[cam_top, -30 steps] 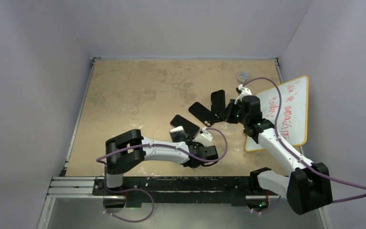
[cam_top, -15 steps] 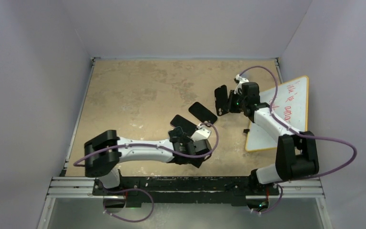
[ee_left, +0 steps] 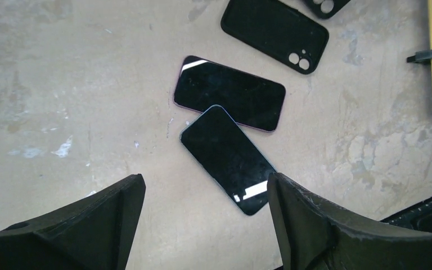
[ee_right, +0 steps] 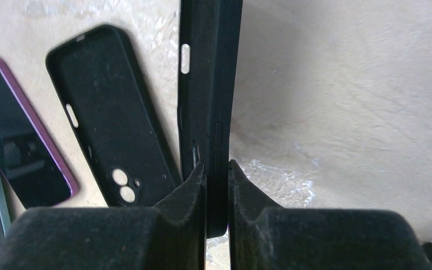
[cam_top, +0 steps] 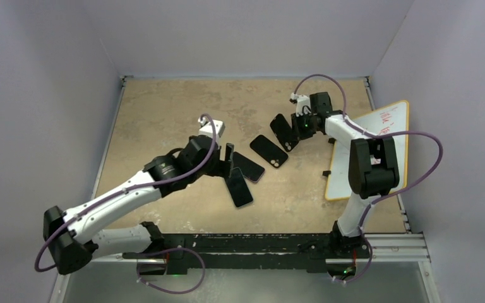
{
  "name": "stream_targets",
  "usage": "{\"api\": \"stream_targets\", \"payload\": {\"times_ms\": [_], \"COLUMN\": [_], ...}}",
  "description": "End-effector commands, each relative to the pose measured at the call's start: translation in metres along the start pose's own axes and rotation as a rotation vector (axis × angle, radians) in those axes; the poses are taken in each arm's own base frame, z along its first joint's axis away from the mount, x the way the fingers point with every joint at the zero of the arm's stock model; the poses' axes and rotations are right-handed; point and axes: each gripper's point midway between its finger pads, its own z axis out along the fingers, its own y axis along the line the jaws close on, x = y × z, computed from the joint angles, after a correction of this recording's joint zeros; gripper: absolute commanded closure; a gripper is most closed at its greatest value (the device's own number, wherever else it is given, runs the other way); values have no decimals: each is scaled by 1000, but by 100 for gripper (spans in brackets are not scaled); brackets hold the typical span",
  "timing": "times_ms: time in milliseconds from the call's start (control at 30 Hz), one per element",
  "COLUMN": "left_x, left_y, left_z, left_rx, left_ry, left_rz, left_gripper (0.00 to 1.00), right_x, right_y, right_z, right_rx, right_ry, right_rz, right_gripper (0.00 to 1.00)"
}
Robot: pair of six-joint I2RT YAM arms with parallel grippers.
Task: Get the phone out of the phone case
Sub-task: Place the phone case at the center of the board, then adjust the phone at the center of the board.
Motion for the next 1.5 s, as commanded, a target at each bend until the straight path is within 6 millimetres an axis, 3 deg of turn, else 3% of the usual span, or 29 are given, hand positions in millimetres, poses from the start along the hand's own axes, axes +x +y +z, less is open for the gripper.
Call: {"api": "stream_targets", "payload": {"times_ms": [0,133,233,467,600,667,800,1033,1133,1267,1467], "left_x": [-30,-52,-60,-62,-64,-65,-61,-57,-55,-54,-52], "left_y": [28,50,59,72,87,94,115,135,138,142,145], "left_z": [-41,-70,-76,-65,-60,-57,-51,-51,-50,-50,-51], "left_rx": [-78,-150,-188,-220,-225,-222,-235,-268,-276,-282,-289], "left_ry": [-110,-196,-229,-204,-207,-212,-201,-209,-206,-205,-208], "left_rz": [39,54,70,95,66,41,-13,-60,-70,-77,-83], "left_gripper": [16,14,12,12,12,12,12,12,12,12,12], "right_x": [3,15,11,-18,-28,-28,-27,3,18,32,53], "right_y": [17,13,-4,-42,-41,-26,43,158,197,230,252], "right_z": [-7,-4,-4,-32,-49,-52,-46,-28,-19,-4,18], "right_rx": [-120,-104,9,289,363,367,237,10,-84,-150,-164], "right_ry": [41,84,82,-38,-99,-125,-196,-206,-178,-133,-62], "right_rz": [-107,-82,-41,-10,57,67,11,-34,-45,-73,-112], "right_gripper": [88,64,50,32,29,27,25,26,27,28,28]}}
